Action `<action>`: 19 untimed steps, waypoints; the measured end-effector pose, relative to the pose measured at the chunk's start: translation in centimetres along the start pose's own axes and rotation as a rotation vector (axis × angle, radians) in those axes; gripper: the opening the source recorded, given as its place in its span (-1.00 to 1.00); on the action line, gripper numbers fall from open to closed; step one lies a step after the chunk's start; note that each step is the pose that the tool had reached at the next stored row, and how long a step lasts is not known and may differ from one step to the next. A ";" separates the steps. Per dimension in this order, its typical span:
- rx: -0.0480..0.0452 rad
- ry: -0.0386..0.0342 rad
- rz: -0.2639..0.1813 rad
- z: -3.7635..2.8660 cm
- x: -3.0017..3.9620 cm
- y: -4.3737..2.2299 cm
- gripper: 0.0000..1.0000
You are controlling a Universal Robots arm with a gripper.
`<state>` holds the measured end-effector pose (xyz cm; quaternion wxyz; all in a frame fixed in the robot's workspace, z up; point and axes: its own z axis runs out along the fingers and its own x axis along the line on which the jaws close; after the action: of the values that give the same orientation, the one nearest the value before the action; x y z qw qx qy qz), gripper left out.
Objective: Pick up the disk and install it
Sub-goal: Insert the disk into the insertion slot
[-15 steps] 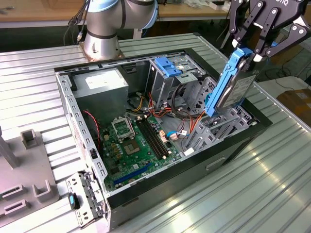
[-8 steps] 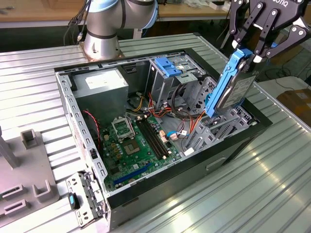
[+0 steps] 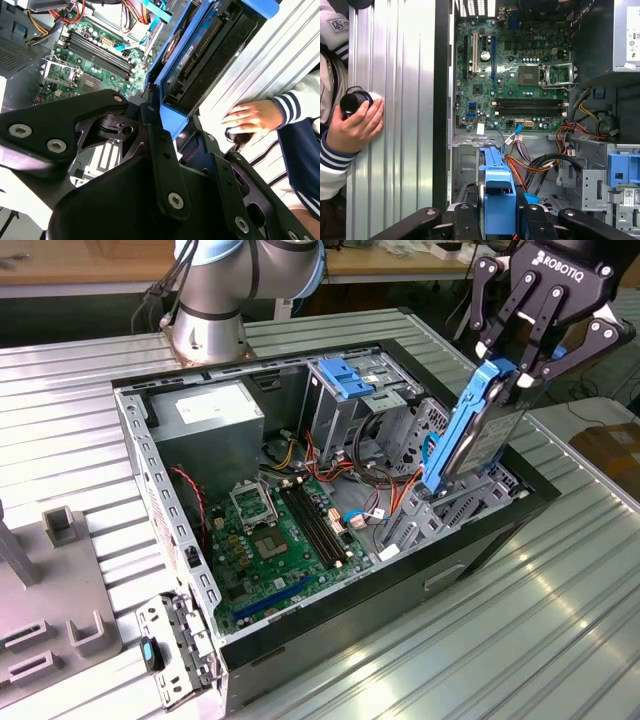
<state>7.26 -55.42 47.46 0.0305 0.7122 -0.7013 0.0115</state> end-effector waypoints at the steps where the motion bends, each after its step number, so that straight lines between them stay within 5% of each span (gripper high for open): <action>1: -0.0001 0.0000 0.002 0.20 0.01 -0.05 -0.26; 19: -0.0002 -0.0001 0.002 0.81 -0.02 -0.23 -0.26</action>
<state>7.47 -55.44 46.64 0.0305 0.7113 -0.7021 0.0114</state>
